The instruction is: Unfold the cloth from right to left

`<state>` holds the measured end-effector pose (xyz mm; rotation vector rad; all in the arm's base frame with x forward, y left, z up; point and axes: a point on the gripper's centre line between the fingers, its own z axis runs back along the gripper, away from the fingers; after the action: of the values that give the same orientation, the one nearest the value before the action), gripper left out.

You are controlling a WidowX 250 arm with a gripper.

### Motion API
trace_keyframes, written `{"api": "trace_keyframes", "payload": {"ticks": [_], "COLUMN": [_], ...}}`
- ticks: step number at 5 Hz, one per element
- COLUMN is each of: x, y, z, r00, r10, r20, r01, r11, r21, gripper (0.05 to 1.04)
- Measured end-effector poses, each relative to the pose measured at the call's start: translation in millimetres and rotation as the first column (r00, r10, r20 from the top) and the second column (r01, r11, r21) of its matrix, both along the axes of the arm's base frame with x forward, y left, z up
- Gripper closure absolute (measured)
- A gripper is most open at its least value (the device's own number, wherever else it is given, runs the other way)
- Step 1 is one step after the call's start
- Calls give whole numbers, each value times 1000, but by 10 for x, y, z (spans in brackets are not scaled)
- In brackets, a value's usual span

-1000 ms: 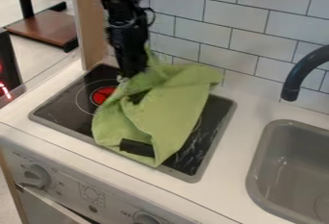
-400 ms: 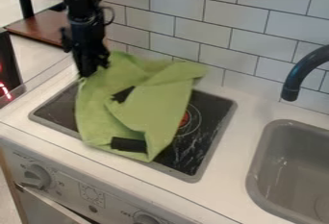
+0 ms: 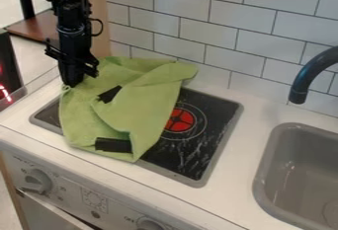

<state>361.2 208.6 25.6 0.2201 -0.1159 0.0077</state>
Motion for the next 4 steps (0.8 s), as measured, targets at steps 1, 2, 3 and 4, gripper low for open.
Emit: {"api": "trace_keyframes", "payload": {"ticks": [1, 2, 3, 4], "x": [-8, -10, -16, -24], "y": [-26, -53, -67, -140], "z": [-7, -12, -14, -2], "r00": [1000, 1000, 1000, 1000], "r10": [18, 7, 9, 7], "r20": [-1, -5, -6, -15], "r01": [-18, -7, -9, -9], "r11": [1000, 999, 999, 994], "r21": [-19, -35, -52, -112], "gripper": [831, 616, 418, 196]}}
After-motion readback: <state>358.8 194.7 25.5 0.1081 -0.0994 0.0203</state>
